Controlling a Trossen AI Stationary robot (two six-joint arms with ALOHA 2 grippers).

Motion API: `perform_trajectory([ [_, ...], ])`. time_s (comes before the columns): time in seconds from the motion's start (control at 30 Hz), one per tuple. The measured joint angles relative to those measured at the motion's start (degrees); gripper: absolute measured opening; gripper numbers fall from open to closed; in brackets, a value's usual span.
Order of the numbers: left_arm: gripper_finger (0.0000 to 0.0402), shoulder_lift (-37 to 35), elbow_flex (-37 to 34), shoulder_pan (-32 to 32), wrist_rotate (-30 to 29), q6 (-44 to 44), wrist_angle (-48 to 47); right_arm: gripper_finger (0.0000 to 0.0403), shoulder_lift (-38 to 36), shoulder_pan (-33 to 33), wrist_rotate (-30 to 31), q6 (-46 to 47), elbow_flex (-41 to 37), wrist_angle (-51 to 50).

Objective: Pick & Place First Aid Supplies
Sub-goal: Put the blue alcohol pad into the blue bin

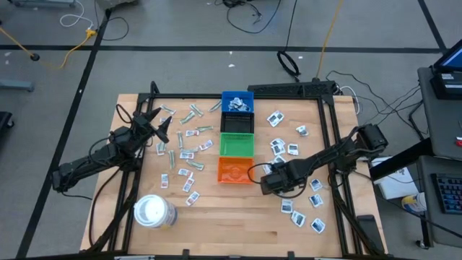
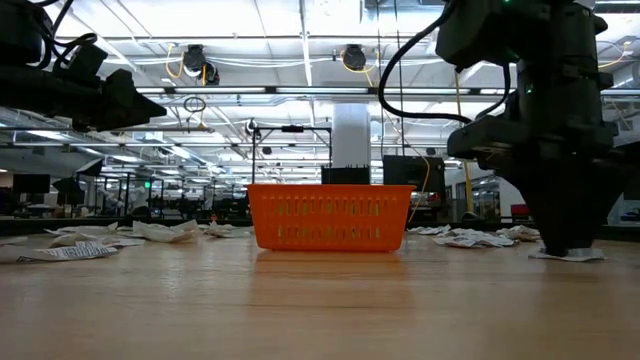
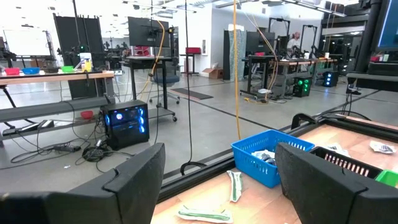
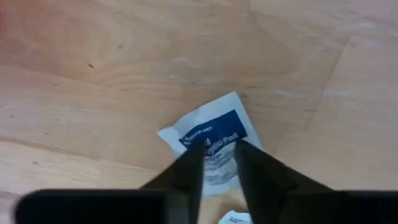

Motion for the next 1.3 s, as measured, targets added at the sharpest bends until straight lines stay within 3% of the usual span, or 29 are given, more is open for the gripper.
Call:
perform_trajectory([
  [0.13, 0.0306, 0.0, 0.01, 0.0, 0.0, -0.01, 0.01, 0.001, -0.01, 0.0, -0.58, -1.79, -0.31, -0.2],
  [0.4, 0.0305, -0.01, 0.01, -0.01, -0.01, -0.01, -0.01, 0.0003, -2.0, -0.74, -0.91, -4.59, 1.09, -4.15],
  [0.9, 0.0306, 0.0, 0.01, 0.01, -0.01, -0.01, 0.01, 0.0001, -6.89, -8.78, -5.62, -20.5, 9.79, -22.17],
  [1.3, 0.0306, 0.0, 0.01, 0.0, -0.01, 0.0, 0.01, 0.0, -6.89, -30.34, -5.32, -37.08, 10.44, -21.69],
])
